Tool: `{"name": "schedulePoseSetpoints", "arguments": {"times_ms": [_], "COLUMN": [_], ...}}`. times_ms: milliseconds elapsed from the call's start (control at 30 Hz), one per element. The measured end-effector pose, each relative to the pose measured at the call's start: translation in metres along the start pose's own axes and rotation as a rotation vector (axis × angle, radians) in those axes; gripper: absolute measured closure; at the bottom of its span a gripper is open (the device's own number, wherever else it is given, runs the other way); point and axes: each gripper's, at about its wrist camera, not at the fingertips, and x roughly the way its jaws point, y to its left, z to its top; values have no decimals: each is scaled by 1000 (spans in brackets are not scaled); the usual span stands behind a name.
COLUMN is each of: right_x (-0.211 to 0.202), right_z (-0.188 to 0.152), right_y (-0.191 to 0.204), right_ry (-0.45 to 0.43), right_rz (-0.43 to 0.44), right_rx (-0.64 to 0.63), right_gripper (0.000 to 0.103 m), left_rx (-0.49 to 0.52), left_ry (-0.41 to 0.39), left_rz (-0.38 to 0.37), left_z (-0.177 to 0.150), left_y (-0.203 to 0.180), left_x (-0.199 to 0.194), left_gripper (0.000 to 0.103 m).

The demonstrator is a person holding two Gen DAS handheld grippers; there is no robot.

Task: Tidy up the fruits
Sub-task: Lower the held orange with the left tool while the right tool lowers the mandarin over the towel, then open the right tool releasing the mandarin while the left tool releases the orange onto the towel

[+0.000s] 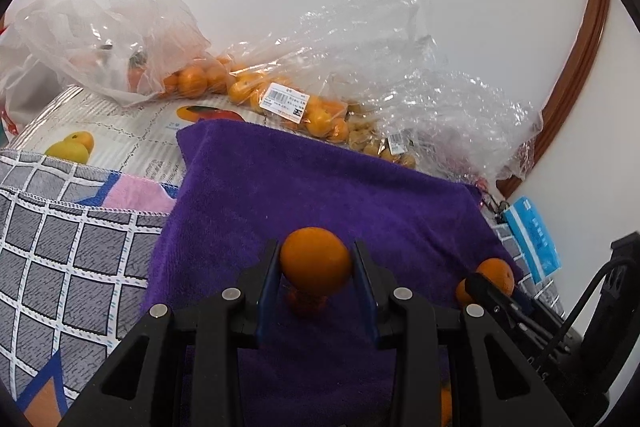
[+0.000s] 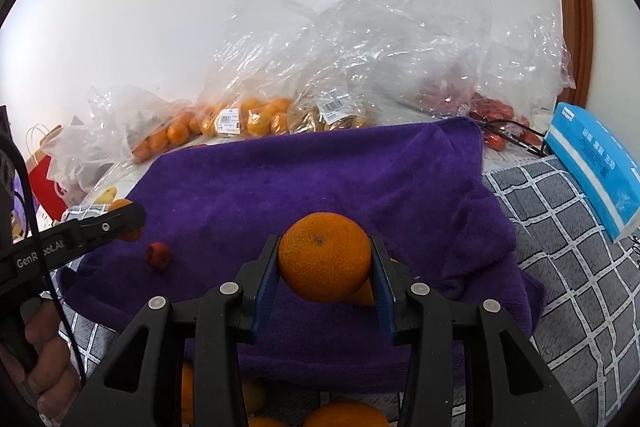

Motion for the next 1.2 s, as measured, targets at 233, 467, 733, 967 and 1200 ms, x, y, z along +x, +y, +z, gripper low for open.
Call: {"name": "schedulePoseSetpoints", "arguments": {"times_ms": [233,467,733,967,1200], "right_x": [-1,-1,-1,-6,-9], "right_z": [-1,0,0,-1,-1], "right_y": [1,0,0,2,0], "right_ry": [-1,0,-3,-25,-38], "right_rz": [6,9,9,5,-18], "right_rx": [-5,-1,2,-5,8], "right_gripper": [60,60,60,59,57], "left_rx": [21,3,14,7,16], "left_ry": [3,20,23,21,-5], "left_rz": [16,17,15,-7,-17], "left_z": [-3,-3,-3,-3,-3], "left_y": [-4,1,-1,-1,-4], "left_x": [4,7,8,6,-2], "left_gripper": [70,70,70,69,61]}}
